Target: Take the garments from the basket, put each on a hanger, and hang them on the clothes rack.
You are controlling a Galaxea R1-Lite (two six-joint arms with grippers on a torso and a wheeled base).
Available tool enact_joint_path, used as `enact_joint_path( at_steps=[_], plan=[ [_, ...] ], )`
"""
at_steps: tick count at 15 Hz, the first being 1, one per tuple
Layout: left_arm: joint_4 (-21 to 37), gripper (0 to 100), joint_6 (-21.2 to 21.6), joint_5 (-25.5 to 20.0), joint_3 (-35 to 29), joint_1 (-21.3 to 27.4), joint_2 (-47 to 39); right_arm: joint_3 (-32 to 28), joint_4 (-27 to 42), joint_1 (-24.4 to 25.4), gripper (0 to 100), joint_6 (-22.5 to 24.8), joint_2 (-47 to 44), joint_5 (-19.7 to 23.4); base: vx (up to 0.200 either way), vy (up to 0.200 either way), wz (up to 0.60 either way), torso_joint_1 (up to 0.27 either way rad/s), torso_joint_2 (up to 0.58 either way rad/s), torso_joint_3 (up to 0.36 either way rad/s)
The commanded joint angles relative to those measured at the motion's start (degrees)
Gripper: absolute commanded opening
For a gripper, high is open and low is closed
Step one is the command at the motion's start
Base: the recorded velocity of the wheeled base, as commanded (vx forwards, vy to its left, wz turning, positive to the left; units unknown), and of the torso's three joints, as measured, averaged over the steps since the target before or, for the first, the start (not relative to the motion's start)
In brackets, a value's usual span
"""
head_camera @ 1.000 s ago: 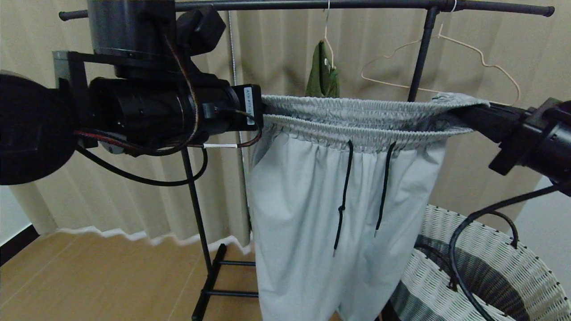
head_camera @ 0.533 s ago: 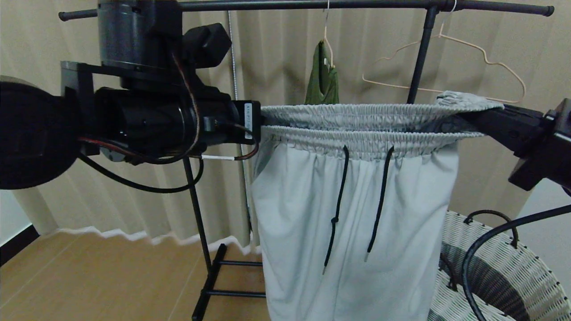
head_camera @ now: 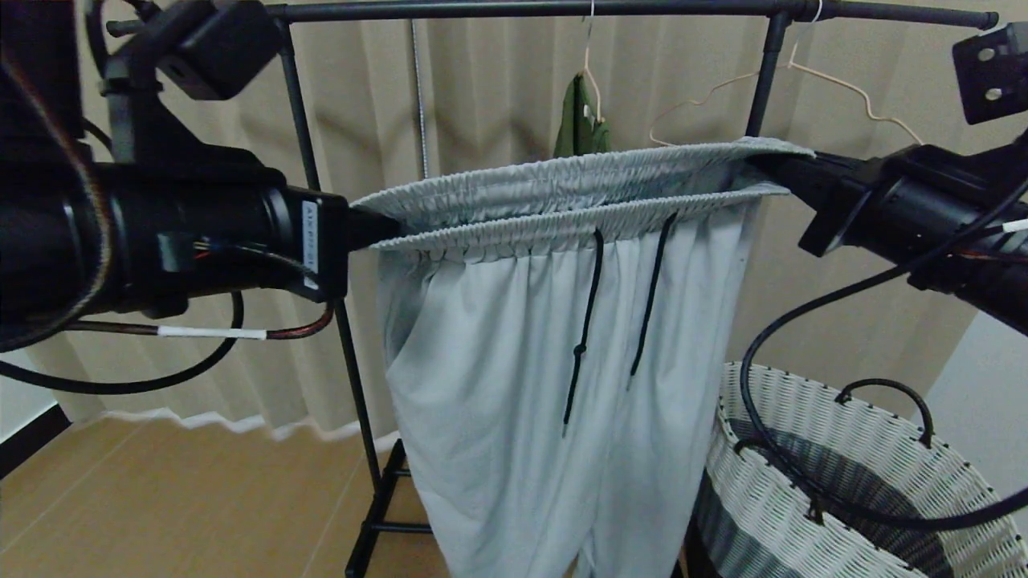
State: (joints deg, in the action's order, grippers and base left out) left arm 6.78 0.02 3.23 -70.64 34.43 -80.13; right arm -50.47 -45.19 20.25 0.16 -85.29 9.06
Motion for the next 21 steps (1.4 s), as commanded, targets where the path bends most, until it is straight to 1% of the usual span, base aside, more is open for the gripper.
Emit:
enact_joint_path(
  at_steps=[1, 3, 4, 6, 8, 9, 13, 14, 15, 16, 17, 18, 20, 21],
  plan=[
    [1.1, 0, 0.1, -3.0, 0.8, 0.1, 5.3, -3.4, -0.8, -0.3, 0, 0.0, -6.0, 0.0, 0.000, 0.000, 0.00, 0.000, 0.00, 0.000],
    [3.3, 0, -0.1, -7.6, 0.9, 0.4, 8.1, -6.6, -1.7, -0.3, 0, -0.1, -9.7, 0.3, 0.000, 0.000, 0.00, 0.000, 0.00, 0.000],
    [3.0, 0, -0.3, -8.7, 2.0, 1.6, 8.8, -7.4, -1.9, -0.2, 0, -0.1, -10.9, 0.3, 0.000, 0.000, 0.00, 0.000, 0.00, 0.000],
    [2.1, 0, -0.5, -8.8, 3.2, 3.8, 9.1, -8.1, -1.9, 0.1, 0, -0.1, -11.8, 0.3, 0.000, 0.000, 0.00, 0.000, 0.00, 0.000],
    [0.5, 0, -1.2, -8.7, 4.1, 3.8, 9.1, -8.1, -1.9, 0.7, 0, -0.1, -11.7, 0.2, 0.000, 0.000, 0.00, 0.000, 0.00, 0.000],
    [-1.2, 0, -1.3, -8.6, 4.8, 3.8, 9.2, -7.9, -1.9, 0.7, 0, -0.1, -11.5, 0.1, 0.000, 0.000, 0.00, 0.000, 0.00, 0.000],
    [-1.6, 0, -0.9, -8.5, 6.0, 3.3, 9.6, -6.7, -1.2, 0.4, 0, 0.1, -9.3, -0.4, 0.000, 0.000, 0.00, 0.000, 0.00, 0.000],
    [-1.6, 0, -0.9, -8.4, 5.8, 2.8, 9.1, -6.4, -0.9, 0.2, 0, 0.2, -8.2, -0.4, 0.000, 0.000, 0.00, 0.000, 0.00, 0.000],
    [-1.6, 0, -0.8, -8.2, 4.8, 0.6, 7.8, -6.0, 1.2, -0.1, 0, 0.2, -5.8, -0.4, 0.000, 0.000, 0.00, 0.000, 0.00, 0.000],
    [-1.6, 0, -0.8, -8.2, 4.6, 0.2, 7.4, -6.0, 1.6, -0.2, 0, 0.2, -5.2, -0.4, 0.000, 0.000, 0.00, 0.000, 0.00, 0.000],
    [-2.0, 0, -0.6, -7.4, 3.1, -3.0, 4.6, -5.0, 4.9, -0.5, 0, 0.2, -1.1, -0.4, 0.000, 0.000, 0.00, 0.000, 0.00, 0.000],
    [-3.4, 0, 0.2, -6.1, 2.4, -5.1, 2.4, -4.1, 6.5, -0.5, 0, 0.2, 1.2, -0.4, 0.000, 0.000, 0.00, 0.000, 0.00, 0.000],
    [-7.0, 0, 2.3, -3.7, 2.3, -6.5, -0.4, -1.7, 9.0, -0.5, 0, 0.2, 4.7, -0.4, 0.000, 0.000, 0.00, 0.000, 0.00, 0.000],
    [-7.7, 0, 2.3, -3.3, 2.5, -6.4, -1.0, -0.2, 9.2, -0.5, 0, 0.2, 5.7, -0.2, 0.000, 0.000, 0.00, 0.000, 0.00, 0.000]
  ],
)
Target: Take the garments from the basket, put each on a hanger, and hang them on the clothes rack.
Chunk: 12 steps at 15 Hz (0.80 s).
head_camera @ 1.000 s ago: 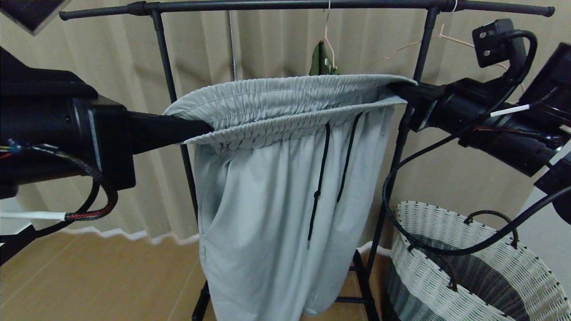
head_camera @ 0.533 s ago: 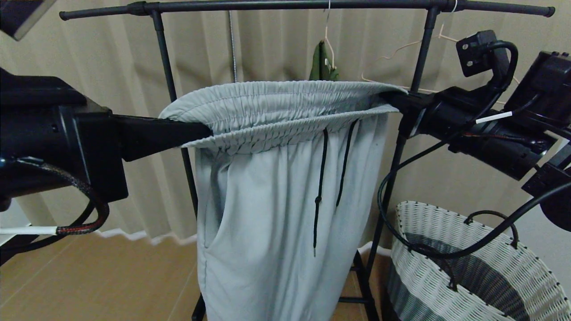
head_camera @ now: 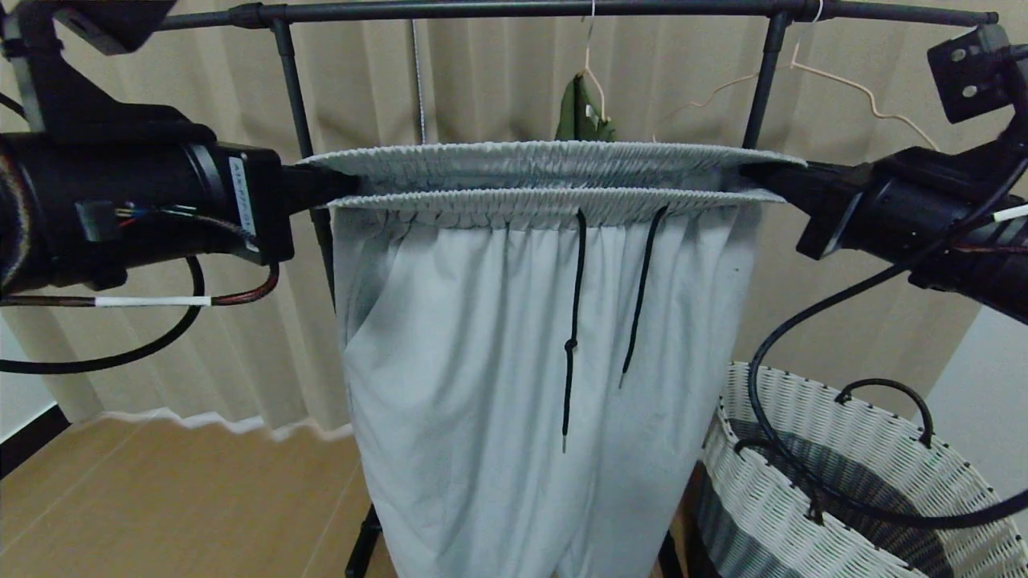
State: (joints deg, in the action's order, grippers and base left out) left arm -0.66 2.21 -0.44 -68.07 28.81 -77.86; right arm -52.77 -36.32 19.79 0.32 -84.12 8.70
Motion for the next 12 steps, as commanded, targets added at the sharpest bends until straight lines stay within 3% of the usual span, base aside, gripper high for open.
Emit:
enact_joint_path(
  at_steps=[1, 5, 12],
  plan=[
    [-0.2, 0, 0.1, 0.4, 0.1, -0.7, -3.3, 2.7, 0.3, 0.0, 0, 0.0, 4.6, 0.2, 0.000, 0.000, 0.00, 0.000, 0.00, 0.000],
    [-7.0, 0, 3.2, 0.2, 5.4, -0.5, -2.4, 4.0, 0.0, 0.1, 0, 0.0, 4.0, 0.2, 0.000, 0.000, 0.00, 0.000, 0.00, 0.000],
    [-4.1, 0, 4.3, 0.7, 6.6, -0.7, -1.5, 5.2, 0.2, 0.1, 0, 0.1, 3.9, 0.0, 0.000, 0.000, 0.00, 0.000, 0.00, 0.000]
  ],
)
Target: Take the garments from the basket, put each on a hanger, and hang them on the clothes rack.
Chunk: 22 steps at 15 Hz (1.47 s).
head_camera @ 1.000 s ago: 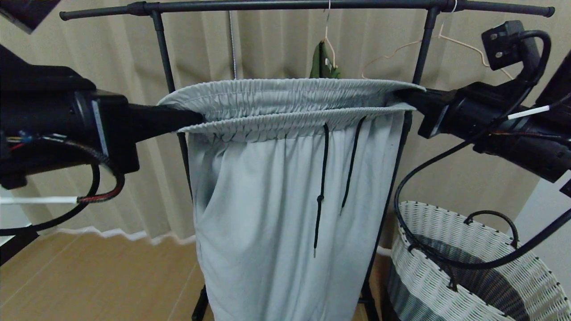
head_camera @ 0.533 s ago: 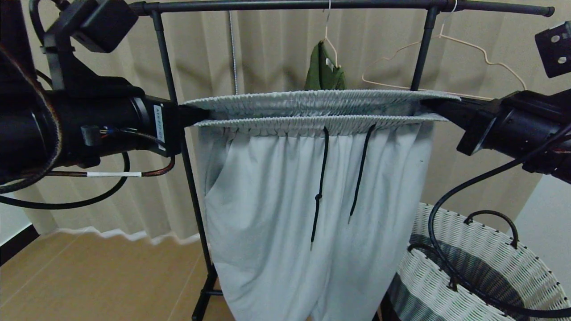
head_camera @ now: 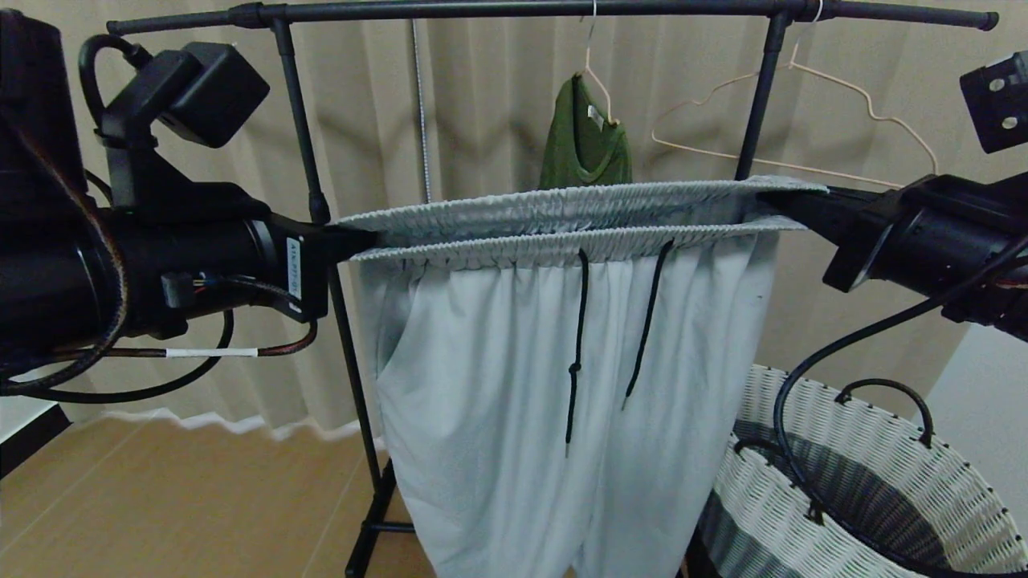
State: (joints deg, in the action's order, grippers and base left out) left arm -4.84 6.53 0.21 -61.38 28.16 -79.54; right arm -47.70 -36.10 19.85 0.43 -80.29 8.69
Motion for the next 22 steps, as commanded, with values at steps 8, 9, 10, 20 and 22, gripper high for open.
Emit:
enact_joint_path(
  at_steps=[8, 9, 10, 20, 22],
  plan=[
    [0.1, 0, -2.1, 0.1, 1.4, -0.1, 2.1, 2.6, 0.1, 0.0, 100, 2.2, 0.0, -0.1, 0.000, 0.000, 0.00, 0.000, 0.00, 0.000],
    [0.0, 0, -2.1, 0.1, 1.4, -0.1, 2.1, 2.7, 0.1, 0.0, 100, 2.2, 0.0, -0.1, 0.000, 0.000, 0.00, 0.000, 0.00, 0.000],
    [0.0, 0, -2.1, 0.1, 1.4, -0.3, 2.1, 3.1, -0.2, 0.0, 100, 2.3, 0.0, -0.1, 0.000, 0.000, 0.00, 0.000, 0.00, 0.000],
    [-0.7, 0, -6.6, 11.0, 10.1, -2.9, 6.6, 12.5, -9.4, 0.0, 100, 1.7, 1.8, 0.5, 0.000, 0.000, 0.00, 0.000, 0.00, 0.000],
    [-1.3, 0, -7.0, 11.0, 10.3, -2.9, 6.8, 13.7, -9.5, 0.3, 100, 1.7, 2.2, 0.5, 0.000, 0.000, 0.00, 0.000, 0.00, 0.000]
  ],
)
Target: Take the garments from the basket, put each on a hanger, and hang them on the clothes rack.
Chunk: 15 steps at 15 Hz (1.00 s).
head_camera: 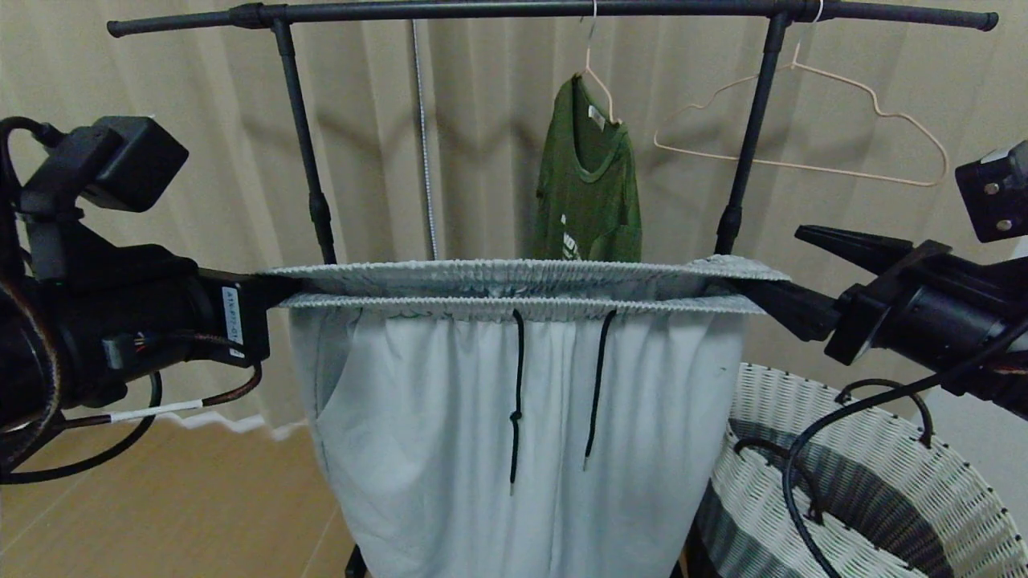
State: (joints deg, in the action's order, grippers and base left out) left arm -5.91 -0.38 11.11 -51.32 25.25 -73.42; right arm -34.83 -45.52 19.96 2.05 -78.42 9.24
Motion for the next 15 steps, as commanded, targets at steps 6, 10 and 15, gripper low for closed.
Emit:
enact_joint_path(
  at_steps=[6, 10, 15],
  plan=[
    [-3.9, 0, -4.4, -0.2, 2.7, 7.6, 0.1, 4.2, -4.1, 9.0, 100, -2.9, 0.2, 7.1, 0.000, 0.000, 0.00, 0.000, 0.00, 0.000],
    [-4.0, 0, -4.3, 1.6, 2.3, 4.8, -0.5, 8.0, -8.5, 9.8, 100, -3.5, 0.7, 11.6, 0.000, 0.000, 0.00, 0.000, 0.00, 0.000],
    [-4.0, 0, -4.0, 2.5, 2.3, 1.7, -0.7, 10.8, -14.2, 9.8, 100, -3.5, 0.2, 16.9, 0.000, 0.000, 0.00, 0.000, 0.00, 0.000]
  ],
)
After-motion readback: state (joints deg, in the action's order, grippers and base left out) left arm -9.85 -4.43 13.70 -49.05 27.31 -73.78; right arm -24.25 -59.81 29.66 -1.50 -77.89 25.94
